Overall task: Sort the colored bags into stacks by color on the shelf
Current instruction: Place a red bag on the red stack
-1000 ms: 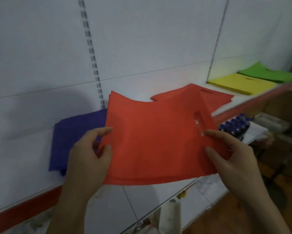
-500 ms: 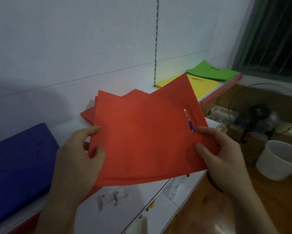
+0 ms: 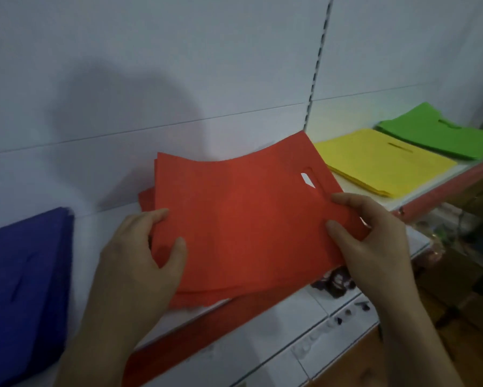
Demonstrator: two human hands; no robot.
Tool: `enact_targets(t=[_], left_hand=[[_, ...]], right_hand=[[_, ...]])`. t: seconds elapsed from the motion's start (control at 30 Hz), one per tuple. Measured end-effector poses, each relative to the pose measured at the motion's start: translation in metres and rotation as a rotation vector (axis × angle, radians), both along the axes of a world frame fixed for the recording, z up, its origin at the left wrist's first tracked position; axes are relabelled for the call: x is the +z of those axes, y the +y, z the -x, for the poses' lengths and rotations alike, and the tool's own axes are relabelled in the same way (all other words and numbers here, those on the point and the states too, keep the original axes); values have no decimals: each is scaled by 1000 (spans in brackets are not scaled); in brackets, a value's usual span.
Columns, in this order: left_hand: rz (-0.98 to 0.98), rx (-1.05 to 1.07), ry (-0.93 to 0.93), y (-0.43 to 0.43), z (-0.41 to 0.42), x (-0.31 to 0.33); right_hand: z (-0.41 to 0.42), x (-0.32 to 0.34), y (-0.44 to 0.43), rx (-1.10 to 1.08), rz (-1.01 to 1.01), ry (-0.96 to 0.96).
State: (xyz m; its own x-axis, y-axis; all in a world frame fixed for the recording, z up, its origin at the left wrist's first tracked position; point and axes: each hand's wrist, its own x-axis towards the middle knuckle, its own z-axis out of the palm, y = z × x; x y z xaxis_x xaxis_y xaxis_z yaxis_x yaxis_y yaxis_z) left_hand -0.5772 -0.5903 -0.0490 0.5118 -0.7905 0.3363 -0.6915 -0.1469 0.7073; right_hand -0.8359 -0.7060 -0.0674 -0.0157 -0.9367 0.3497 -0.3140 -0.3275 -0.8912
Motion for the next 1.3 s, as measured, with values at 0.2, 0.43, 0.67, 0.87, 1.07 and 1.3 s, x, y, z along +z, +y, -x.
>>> enact_targets(t=[0.2,0.43,0.67,0.87,1.07,1.3], left_hand=[[-179,106,-85,-15,5,-12],[-379,243,-118,-33,20,-27],[-218,348,-137,-16,48,-18],[-218,501,-242,33,42,-11],[-234,653,-267,119,19,-7],[-282,796,-322,251,-18,-9]], right_hand=[[-7,0,-62,89,46,154],[-3,-7,-114,237,107,444],[-4,5,-127,309,300,434],[-65,9,-93,687,319,485],[-133,7,-21,953,379,514],[-206,18,101,1107,363,469]])
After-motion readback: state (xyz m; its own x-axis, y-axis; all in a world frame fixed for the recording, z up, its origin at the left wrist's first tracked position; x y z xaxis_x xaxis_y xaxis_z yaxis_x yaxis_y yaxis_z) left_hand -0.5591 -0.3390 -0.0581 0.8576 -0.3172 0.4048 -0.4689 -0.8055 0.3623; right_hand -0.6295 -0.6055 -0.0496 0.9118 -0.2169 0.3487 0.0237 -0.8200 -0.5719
